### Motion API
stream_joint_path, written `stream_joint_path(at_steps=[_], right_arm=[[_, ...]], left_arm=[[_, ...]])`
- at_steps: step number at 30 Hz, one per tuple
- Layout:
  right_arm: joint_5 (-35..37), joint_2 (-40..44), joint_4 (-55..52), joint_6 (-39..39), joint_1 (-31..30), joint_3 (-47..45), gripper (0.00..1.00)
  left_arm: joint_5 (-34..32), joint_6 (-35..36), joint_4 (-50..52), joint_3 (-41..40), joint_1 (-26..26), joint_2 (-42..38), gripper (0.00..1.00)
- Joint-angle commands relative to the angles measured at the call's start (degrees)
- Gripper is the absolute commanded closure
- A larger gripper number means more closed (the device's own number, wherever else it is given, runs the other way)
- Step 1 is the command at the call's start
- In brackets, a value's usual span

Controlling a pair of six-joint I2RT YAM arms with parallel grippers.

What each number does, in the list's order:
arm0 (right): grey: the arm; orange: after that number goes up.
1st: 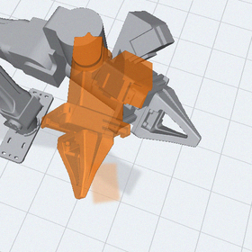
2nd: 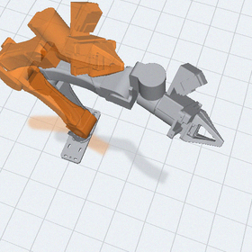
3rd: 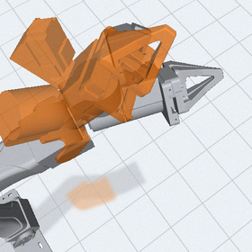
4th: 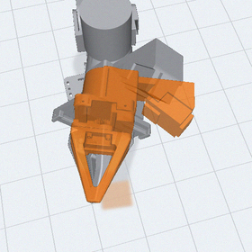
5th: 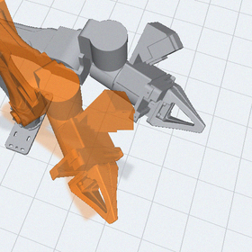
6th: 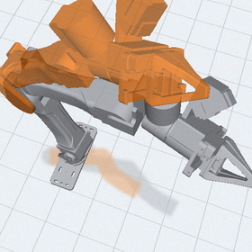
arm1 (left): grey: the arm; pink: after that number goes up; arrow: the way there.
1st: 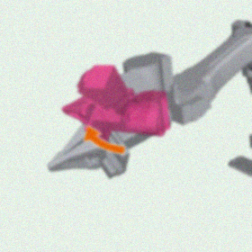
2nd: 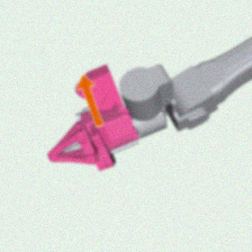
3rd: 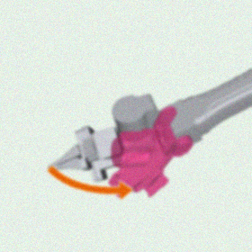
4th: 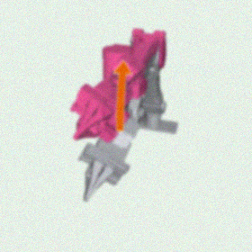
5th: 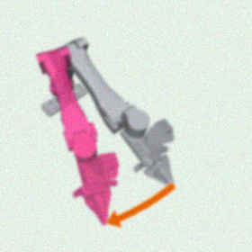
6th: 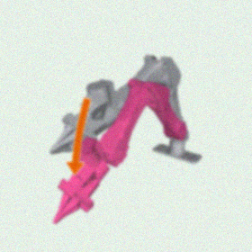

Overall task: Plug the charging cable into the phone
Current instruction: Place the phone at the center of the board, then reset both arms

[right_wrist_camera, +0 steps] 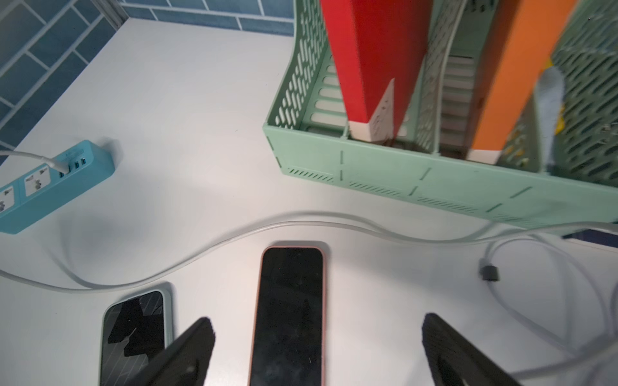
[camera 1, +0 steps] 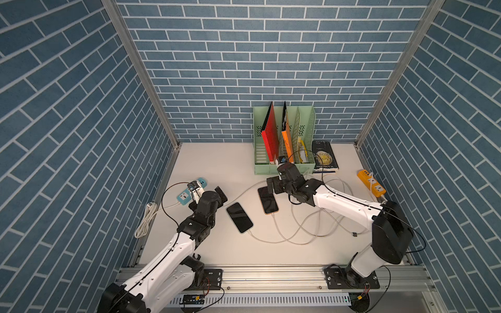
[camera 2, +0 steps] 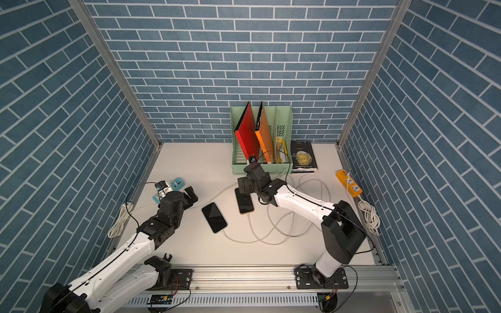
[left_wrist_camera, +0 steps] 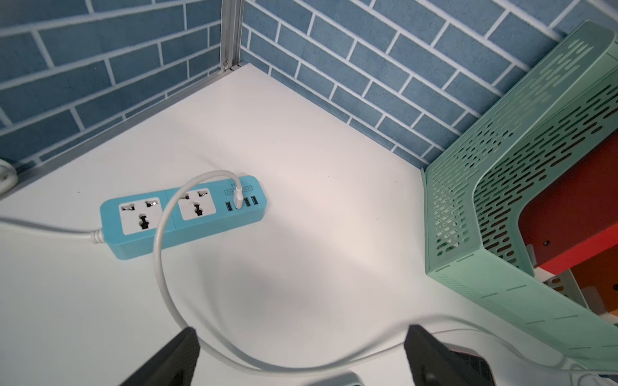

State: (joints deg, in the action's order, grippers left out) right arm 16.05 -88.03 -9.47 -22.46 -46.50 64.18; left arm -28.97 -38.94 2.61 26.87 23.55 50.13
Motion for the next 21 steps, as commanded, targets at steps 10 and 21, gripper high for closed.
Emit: stream_joint_path(at_steps=[10,21], right_arm=[[15.94,33.25,41.08,20.43,18.48,-44.91,0.0],[12.97,10.81,83.79,27.38,32.16,-57.34,0.0]], left_arm=[[-3.58,34.55,-49.87,-17.28,-6.44,3.52,0.0],[15.29,35.87,-78.54,-19.13,-20.86,30.11,0.0]])
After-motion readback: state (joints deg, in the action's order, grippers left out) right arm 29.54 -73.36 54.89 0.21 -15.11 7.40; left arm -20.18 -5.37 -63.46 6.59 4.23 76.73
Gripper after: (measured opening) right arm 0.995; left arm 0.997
